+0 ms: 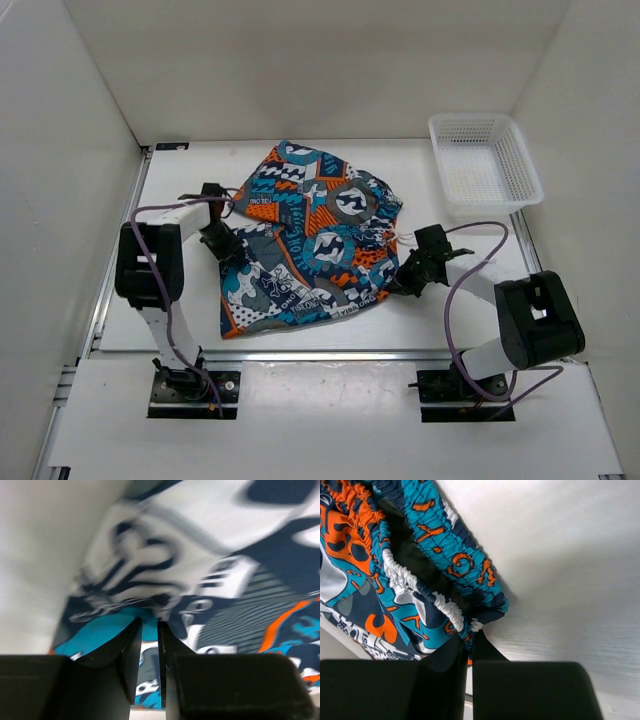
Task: Fold and stack the shorts
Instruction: Flatten the shorts out
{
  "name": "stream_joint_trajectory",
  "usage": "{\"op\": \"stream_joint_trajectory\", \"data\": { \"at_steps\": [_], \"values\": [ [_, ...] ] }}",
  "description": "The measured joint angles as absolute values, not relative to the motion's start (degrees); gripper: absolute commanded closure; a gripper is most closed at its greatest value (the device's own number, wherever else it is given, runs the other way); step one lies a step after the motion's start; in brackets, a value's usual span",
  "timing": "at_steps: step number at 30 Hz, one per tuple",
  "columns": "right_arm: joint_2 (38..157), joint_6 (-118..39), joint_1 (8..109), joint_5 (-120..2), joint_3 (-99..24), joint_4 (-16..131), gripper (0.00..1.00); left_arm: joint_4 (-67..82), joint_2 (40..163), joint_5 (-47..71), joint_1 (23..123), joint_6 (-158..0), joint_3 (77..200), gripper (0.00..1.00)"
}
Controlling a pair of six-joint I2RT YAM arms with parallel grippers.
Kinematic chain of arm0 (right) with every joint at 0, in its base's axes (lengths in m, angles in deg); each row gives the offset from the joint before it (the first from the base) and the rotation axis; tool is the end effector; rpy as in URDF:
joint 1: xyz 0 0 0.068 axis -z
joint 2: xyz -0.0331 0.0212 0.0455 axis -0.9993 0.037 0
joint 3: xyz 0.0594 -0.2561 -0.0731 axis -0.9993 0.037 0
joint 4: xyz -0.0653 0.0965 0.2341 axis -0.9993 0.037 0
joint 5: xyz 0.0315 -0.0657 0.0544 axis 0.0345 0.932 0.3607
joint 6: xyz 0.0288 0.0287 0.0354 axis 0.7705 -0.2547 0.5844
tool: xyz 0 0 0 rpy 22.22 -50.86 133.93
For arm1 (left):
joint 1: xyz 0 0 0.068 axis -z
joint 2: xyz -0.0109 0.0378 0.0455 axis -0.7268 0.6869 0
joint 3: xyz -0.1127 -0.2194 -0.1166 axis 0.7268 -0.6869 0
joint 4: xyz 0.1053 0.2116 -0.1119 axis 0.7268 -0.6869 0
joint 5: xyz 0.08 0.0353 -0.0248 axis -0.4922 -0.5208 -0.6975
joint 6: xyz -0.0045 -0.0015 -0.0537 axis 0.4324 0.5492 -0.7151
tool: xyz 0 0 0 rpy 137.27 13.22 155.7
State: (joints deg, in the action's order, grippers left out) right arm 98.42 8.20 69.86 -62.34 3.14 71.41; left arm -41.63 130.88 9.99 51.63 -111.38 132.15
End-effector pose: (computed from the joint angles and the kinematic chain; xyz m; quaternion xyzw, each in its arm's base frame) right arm 0.2325 0.0828 0.1402 0.2813 0.9237 0.2194 0.1393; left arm 0.3212 -0.0321 0.1529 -0.3327 0.9408 -0.0646 0.0075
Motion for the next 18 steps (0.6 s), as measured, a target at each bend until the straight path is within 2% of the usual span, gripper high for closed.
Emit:
{"op": "stream_joint_trajectory", "data": {
  "at_steps": [2,3,4,8,14,18],
  "values": [
    [100.0,9.0,69.7,-62.5,1.8,70.7,1.0,-41.8,134.2,9.7,51.7,-110.4,136.8,0.66],
    [100.6,9.2,69.4,-62.3,1.2,70.5,1.0,-42.0,134.9,9.3,51.7,-110.0,138.7,0.62],
    [101.0,9.4,69.2,-62.1,0.6,70.5,1.0,-42.2,135.0,8.8,51.7,-109.5,140.1,0.52],
    [101.3,9.9,68.5,-61.0,-0.7,70.6,1.0,-44.0,130.7,6.6,51.7,-108.1,141.7,0.39],
    [101.3,9.8,68.4,-59.6,-0.9,71.8,1.0,-44.9,117.7,5.1,52.4,-107.8,133.9,0.39],
    [100.8,9.5,68.4,-58.7,-0.9,72.5,1.0,-44.8,115.3,5.4,54.1,-109.0,125.4,0.43]
  ]
}}
